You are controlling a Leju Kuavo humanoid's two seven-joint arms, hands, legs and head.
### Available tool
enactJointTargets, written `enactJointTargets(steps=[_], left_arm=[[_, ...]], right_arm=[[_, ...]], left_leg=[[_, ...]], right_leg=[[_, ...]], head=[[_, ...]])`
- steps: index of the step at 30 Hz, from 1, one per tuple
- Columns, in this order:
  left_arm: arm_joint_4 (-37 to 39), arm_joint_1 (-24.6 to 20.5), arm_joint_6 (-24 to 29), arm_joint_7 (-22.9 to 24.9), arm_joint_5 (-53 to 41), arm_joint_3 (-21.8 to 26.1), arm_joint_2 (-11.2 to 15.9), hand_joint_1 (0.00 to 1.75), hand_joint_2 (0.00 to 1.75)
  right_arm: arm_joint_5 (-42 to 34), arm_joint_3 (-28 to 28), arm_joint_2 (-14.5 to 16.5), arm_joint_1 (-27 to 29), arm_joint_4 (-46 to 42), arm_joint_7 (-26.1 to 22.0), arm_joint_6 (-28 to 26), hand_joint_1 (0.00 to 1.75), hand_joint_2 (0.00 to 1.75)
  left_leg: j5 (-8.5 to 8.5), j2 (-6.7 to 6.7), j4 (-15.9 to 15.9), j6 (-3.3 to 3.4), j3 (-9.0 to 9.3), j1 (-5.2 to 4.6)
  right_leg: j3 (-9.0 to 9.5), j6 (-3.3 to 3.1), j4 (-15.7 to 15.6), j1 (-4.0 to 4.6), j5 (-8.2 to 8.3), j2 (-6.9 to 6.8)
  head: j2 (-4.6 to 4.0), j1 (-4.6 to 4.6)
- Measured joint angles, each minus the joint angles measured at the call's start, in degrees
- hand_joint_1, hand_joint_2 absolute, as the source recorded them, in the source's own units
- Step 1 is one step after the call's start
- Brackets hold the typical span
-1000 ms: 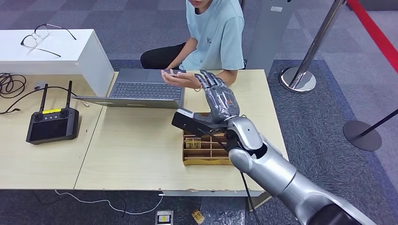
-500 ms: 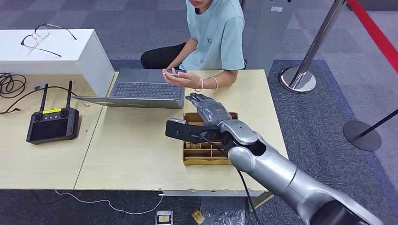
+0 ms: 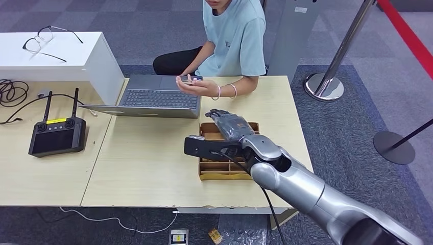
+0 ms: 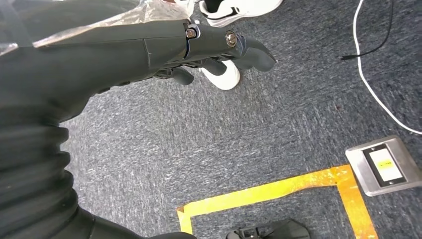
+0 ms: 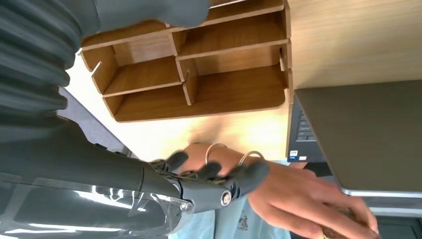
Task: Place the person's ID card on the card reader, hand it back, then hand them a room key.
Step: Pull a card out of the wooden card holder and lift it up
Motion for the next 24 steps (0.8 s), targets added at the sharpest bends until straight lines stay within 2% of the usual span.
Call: enactJointTargets(steps=[4, 8, 13, 20, 24], left_arm=[[-0.1, -0.1, 0.1, -0.6, 0.1, 0.0, -0.6, 0.0, 1.75], [-0.1, -0.2, 0.0, -0.7, 0.0, 0.1, -1.0, 0.0, 1.75], [-0.1, -0.1, -0.5, 0.0, -0.3, 0.0, -1.3, 0.0, 1.75], [-0.1, -0.1, -0.8, 0.9, -0.4, 0.0, -1.4, 0.0, 1.75], [-0.1, 0.0, -0.9, 1.0, -0.5, 0.0, -1.6, 0.0, 1.75]], right_arm=[[0.4, 0.9, -0.1, -0.5, 0.9, -0.5, -0.8, 0.34, 1.75], [1.4, 1.9, 0.0, -0.7, 2.2, -1.2, -0.9, 0.52, 1.75], [2.3, 3.0, 0.7, -0.7, 4.4, -2.4, -1.0, 0.4, 1.75], [2.4, 4.2, 2.0, -0.1, 7.8, -4.2, -1.9, 0.66, 1.75], [2.3, 4.7, 2.6, 0.6, 9.8, -4.8, -2.1, 0.51, 1.75]], left_leg=[[0.0, 0.0, 0.0, 0.0, -0.01, 0.0], [0.0, 0.0, 0.0, 0.0, -0.01, 0.0], [0.0, 0.0, 0.0, 0.0, -0.01, 0.0], [0.0, 0.0, 0.0, 0.0, -0.01, 0.0], [0.0, 0.0, 0.0, 0.0, -0.01, 0.0]], right_leg=[[0.0, 0.0, 0.0, 0.0, 0.0, 0.0], [0.0, 0.0, 0.0, 0.0, 0.0, 0.0], [0.0, 0.0, 0.0, 0.0, 0.0, 0.0], [-0.01, 0.0, 0.0, 0.0, 0.0, 0.0], [-0.01, 0.0, 0.0, 0.0, 0.0, 0.0]], head=[[0.0, 0.01], [0.0, 0.0], [0.0, 0.0], [0.0, 0.0], [0.0, 0.01]])
